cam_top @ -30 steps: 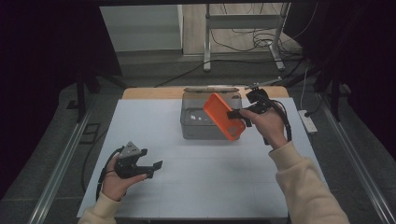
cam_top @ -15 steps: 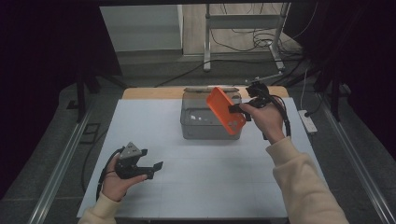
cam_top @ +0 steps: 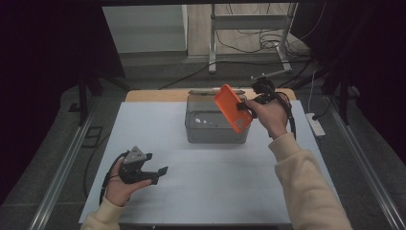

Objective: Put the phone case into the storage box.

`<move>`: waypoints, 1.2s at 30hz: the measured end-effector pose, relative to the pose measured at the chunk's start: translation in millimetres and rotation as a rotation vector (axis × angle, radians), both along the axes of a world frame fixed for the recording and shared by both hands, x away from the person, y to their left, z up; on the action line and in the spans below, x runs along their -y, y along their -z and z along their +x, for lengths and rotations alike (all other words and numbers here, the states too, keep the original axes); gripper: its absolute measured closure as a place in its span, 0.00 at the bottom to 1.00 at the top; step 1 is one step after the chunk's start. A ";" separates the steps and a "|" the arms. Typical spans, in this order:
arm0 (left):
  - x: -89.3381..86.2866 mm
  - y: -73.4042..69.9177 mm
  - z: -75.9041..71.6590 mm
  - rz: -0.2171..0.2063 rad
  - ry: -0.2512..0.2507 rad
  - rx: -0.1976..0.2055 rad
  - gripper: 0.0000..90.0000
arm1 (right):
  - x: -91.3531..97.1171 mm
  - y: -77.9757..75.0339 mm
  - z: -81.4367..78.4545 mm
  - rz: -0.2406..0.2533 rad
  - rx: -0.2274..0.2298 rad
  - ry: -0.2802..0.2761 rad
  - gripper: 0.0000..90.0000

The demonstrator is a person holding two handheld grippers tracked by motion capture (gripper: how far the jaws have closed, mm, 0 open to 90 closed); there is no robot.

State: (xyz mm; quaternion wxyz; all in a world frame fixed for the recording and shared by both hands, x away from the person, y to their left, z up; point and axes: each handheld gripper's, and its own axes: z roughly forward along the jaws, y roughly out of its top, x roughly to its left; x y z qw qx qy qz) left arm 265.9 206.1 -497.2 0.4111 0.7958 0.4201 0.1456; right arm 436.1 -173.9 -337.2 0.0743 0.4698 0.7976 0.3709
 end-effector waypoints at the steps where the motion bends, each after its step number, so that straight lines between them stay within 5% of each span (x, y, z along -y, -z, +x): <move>1: 0.0 0.0 -0.1 0.000 0.000 0.000 0.20 | -0.9 -0.3 1.9 -0.006 0.001 0.009 0.92; 16: -0.3 0.1 -0.8 -0.002 0.001 0.004 0.20 | -9.2 5.5 20.3 -0.125 0.021 0.145 0.91; 36: 6.2 -2.8 2.2 -0.006 0.033 0.023 0.21 | -25.6 21.2 30.5 -0.208 0.038 0.257 0.91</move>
